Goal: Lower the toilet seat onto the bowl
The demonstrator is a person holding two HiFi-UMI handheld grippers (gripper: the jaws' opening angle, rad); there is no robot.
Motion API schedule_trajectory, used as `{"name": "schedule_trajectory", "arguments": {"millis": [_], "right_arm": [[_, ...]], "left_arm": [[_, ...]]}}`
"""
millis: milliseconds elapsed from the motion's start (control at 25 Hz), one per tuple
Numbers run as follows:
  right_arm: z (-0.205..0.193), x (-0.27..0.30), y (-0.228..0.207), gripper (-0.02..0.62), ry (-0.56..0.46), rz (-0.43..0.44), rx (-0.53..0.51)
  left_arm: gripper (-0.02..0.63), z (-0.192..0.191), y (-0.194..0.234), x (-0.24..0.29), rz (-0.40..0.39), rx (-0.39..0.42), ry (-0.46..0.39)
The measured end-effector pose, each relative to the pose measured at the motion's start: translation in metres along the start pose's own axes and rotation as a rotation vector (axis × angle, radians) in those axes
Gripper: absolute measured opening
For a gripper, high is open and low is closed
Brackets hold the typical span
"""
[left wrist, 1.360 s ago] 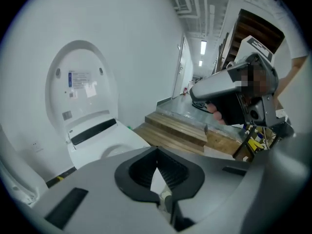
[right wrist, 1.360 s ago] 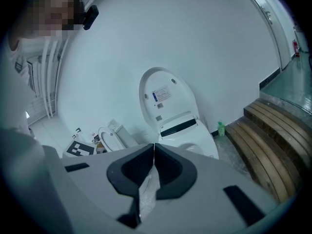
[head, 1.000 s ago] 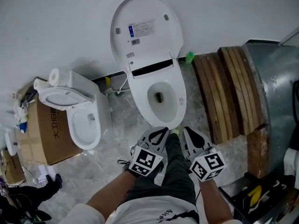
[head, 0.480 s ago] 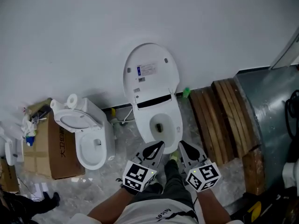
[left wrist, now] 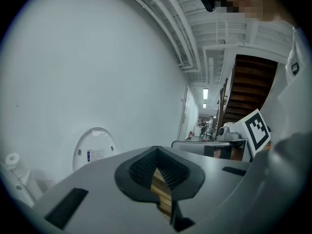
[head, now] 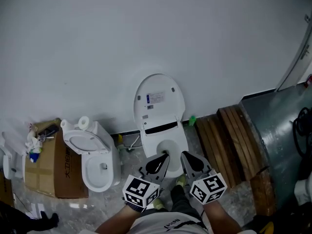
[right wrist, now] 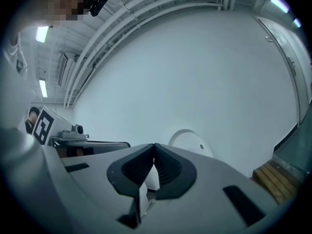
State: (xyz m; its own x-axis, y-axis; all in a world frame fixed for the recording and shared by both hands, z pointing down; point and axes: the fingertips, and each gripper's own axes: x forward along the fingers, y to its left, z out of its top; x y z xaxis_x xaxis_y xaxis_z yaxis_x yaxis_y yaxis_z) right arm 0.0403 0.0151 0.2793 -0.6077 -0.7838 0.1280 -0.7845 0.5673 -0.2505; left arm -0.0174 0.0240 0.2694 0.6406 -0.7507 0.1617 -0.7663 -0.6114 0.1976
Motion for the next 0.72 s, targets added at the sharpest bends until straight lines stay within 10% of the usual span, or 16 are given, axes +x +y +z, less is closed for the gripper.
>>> {"name": "schedule_trajectory", "arguments": {"millis": [720], "right_arm": [[0.014, 0.0, 0.018, 0.017, -0.002, 0.022, -0.05]], "left_arm": [[0.011, 0.015, -0.003, -0.019, 0.025, 0.03, -0.029]]}}
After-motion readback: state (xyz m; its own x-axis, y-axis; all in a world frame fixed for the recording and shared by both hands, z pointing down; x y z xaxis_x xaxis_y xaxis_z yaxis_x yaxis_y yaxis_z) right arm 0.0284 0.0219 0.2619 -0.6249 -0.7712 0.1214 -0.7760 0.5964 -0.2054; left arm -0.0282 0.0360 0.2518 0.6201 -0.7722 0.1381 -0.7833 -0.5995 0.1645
